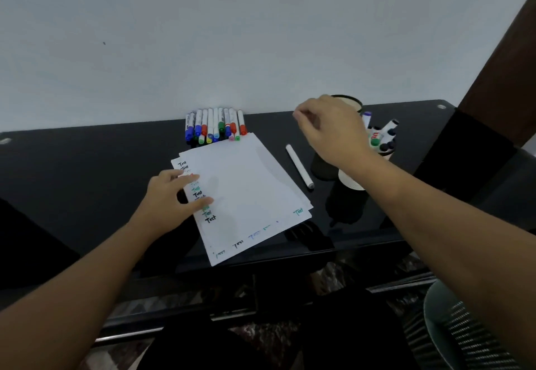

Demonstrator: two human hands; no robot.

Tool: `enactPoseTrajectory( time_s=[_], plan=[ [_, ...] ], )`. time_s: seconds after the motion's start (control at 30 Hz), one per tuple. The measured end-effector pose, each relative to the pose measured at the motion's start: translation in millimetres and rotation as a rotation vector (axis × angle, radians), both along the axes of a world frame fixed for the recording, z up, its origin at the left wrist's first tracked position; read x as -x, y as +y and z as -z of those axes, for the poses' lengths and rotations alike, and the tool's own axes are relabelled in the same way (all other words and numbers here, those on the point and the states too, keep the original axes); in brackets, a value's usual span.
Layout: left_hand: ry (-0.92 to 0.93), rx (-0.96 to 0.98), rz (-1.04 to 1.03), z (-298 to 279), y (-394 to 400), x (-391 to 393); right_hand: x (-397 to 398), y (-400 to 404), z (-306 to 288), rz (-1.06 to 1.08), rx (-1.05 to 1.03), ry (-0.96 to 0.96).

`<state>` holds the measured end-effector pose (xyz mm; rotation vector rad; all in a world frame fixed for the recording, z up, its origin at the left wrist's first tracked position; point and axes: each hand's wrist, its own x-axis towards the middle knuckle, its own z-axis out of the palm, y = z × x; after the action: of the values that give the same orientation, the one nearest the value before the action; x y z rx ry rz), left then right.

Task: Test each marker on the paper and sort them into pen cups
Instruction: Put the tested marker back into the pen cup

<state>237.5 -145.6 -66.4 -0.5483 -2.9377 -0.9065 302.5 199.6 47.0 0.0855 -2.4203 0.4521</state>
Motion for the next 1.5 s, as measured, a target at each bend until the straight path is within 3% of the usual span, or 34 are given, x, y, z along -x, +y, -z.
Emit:
enactPoseTrajectory(
  time_s=[0.13, 0.3, 0.83, 1.2, 1.5],
  plan=[
    [-0.076, 0.102, -0.032, 9, -13, 16, 29, -34, 26, -0.120, -0.044, -0.323],
    [0.080, 0.130, -0.027, 30, -21, 17, 72, -51, 69, -0.130, -0.041, -0.586],
    [0.099, 0.077, -0.057, 35, -25, 22, 213, -62, 112, -0.097, -0.096, -0.606],
    [0.081, 0.088, -0.062, 37, -26, 24, 224, -58, 127, -0.075, -0.136, -0.478],
    [0.092, 0.071, -0.062, 36, -24, 23, 225, -52, 124, -0.096, -0.167, -0.502]
  ],
)
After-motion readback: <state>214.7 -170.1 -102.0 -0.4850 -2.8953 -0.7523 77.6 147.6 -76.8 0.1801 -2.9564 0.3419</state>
